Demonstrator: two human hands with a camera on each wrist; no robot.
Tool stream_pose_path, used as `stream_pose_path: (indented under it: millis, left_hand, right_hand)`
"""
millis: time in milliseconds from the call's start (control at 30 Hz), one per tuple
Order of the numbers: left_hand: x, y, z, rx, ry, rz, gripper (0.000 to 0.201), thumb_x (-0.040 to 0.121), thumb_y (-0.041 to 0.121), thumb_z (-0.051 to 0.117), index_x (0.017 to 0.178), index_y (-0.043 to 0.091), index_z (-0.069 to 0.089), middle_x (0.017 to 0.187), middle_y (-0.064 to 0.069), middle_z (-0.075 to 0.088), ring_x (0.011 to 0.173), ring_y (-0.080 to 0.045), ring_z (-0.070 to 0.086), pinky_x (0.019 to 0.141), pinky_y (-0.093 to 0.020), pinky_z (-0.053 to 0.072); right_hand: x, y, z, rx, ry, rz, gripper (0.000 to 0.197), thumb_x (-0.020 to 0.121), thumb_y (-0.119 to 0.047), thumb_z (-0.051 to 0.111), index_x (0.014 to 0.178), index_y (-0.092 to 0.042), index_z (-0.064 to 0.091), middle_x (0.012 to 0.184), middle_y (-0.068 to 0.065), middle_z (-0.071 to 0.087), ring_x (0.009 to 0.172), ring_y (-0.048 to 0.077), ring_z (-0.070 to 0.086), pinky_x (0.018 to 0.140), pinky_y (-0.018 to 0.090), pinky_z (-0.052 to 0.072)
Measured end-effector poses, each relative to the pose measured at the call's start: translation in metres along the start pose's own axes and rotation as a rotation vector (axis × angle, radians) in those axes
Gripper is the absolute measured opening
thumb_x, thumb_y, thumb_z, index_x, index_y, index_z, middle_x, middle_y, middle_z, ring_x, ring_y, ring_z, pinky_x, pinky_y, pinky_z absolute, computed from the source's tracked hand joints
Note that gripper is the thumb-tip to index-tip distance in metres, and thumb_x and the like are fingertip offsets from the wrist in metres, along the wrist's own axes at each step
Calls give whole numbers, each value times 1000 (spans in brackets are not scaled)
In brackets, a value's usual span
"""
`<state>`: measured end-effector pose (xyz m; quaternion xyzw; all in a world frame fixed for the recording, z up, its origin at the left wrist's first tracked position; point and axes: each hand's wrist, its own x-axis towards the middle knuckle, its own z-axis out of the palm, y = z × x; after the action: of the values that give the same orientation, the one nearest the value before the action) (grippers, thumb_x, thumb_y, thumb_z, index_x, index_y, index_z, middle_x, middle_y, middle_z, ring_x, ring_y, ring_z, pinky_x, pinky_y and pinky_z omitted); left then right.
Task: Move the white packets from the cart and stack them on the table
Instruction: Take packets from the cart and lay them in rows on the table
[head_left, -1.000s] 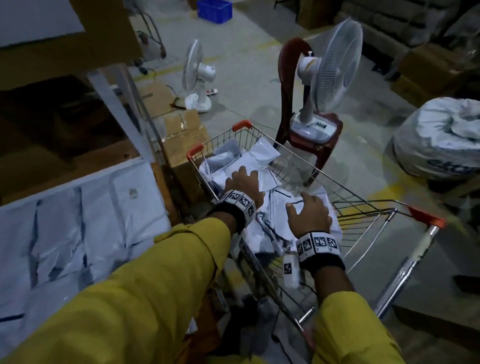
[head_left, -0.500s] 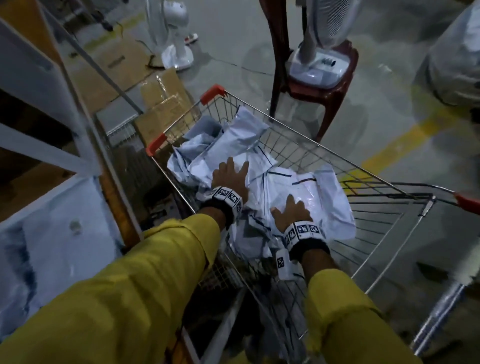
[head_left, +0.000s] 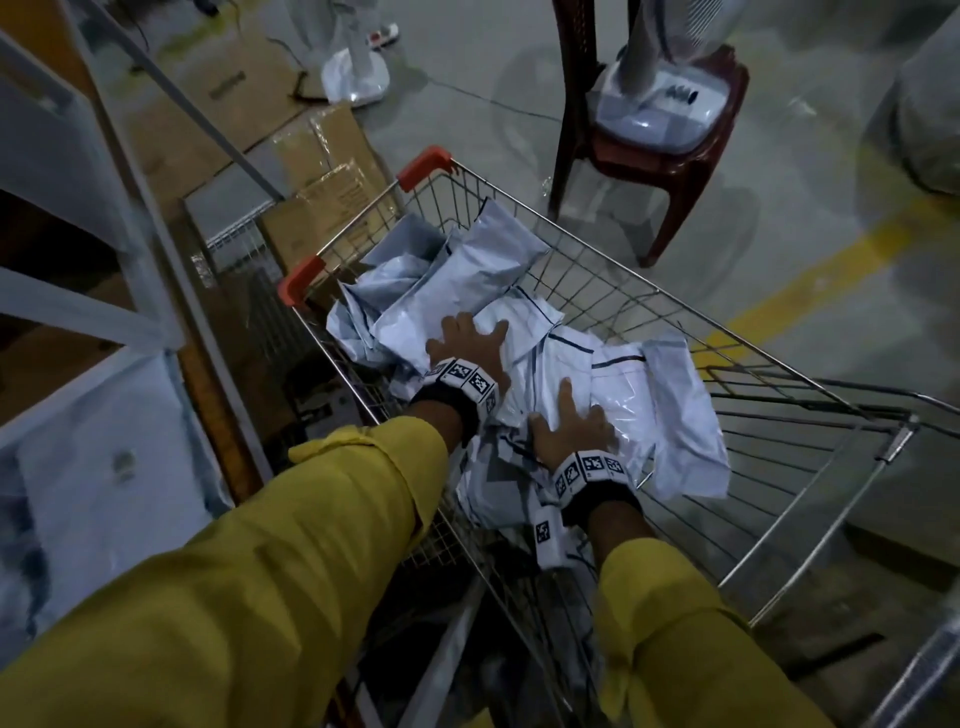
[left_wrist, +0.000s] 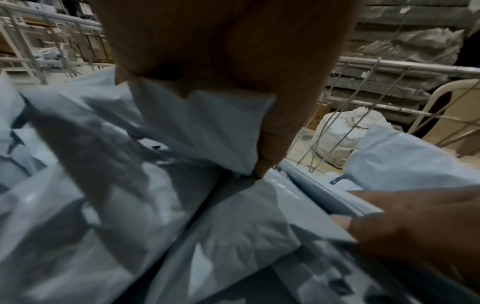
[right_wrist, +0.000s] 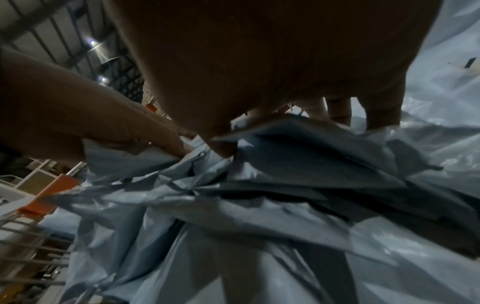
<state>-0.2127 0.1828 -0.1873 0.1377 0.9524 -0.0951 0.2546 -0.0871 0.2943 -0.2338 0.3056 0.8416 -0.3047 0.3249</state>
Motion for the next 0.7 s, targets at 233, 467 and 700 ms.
stream_pose_path:
  millis: [233,467,700]
  left_hand:
    - [-25,3,-16,-145,111,-25,64,86,57,57,143,33,41,135,-13,40,121,-37,41,96,-48,40]
    - [-76,0,-36,-358,168,-53,64,87,55,57,143,25,47,138,-14,42,123,-40,50,100,-47,45]
    - [-152,-14,-57,-609,350,-105,66,87,52,59,145,23,47,144,-18,39,131,-40,45,108,-45,43]
  right_hand:
    - [-22,5,-17,23,88,25,67,94,-73,24,155,-46,17,161,17,22,143,43,28,117,57,21]
    - [-74,14,-34,-33,347,-1,51,96,-53,42,146,-40,44,149,17,40,129,41,41,111,51,30]
    - [-135,15,-41,-83,513,-53,51,96,-51,45,144,-34,50,148,19,41,130,39,36,109,48,27]
